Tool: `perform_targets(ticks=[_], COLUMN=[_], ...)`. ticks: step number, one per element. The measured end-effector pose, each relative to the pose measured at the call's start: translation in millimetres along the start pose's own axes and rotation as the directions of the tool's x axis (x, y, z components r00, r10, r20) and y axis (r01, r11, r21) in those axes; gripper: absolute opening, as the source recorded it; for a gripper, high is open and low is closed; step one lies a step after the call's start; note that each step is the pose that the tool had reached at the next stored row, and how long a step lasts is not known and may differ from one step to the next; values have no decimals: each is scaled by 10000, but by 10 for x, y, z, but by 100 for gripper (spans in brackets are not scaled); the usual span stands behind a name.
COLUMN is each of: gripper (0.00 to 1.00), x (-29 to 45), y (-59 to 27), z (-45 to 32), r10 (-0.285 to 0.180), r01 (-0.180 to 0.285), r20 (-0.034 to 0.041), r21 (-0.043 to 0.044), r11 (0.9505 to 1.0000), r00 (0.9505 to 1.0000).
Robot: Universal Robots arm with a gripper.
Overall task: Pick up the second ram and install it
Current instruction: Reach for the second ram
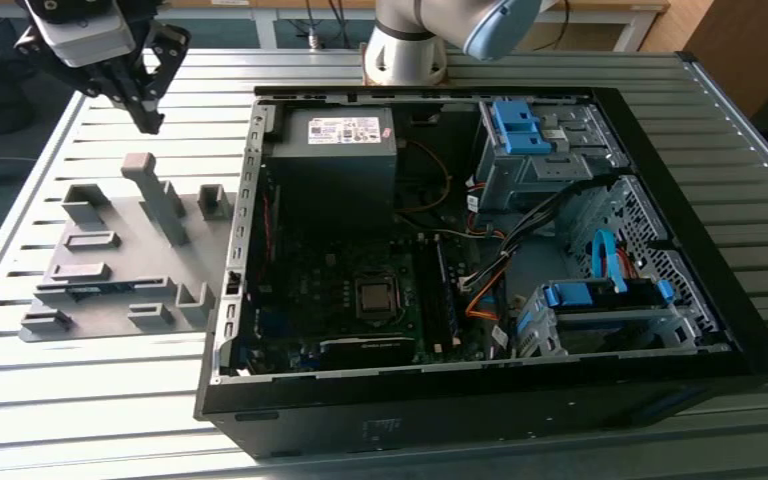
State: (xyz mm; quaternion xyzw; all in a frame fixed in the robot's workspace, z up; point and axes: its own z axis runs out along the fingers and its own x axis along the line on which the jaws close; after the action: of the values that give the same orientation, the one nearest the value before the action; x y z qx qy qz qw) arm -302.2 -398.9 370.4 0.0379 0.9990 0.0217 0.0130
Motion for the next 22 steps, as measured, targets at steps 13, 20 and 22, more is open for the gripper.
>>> perform_targets(ticks=[13,20,22], gripper=[11,11,11], x=[165,227,253], y=[-127,-188,-201], z=[9,13,15], r10=[0,0,0], r01=[0,0,0], r20=[0,1,2], r21=[0,-1,-1], r11=[10000,10000,10000], r00=[10000,10000,10000])
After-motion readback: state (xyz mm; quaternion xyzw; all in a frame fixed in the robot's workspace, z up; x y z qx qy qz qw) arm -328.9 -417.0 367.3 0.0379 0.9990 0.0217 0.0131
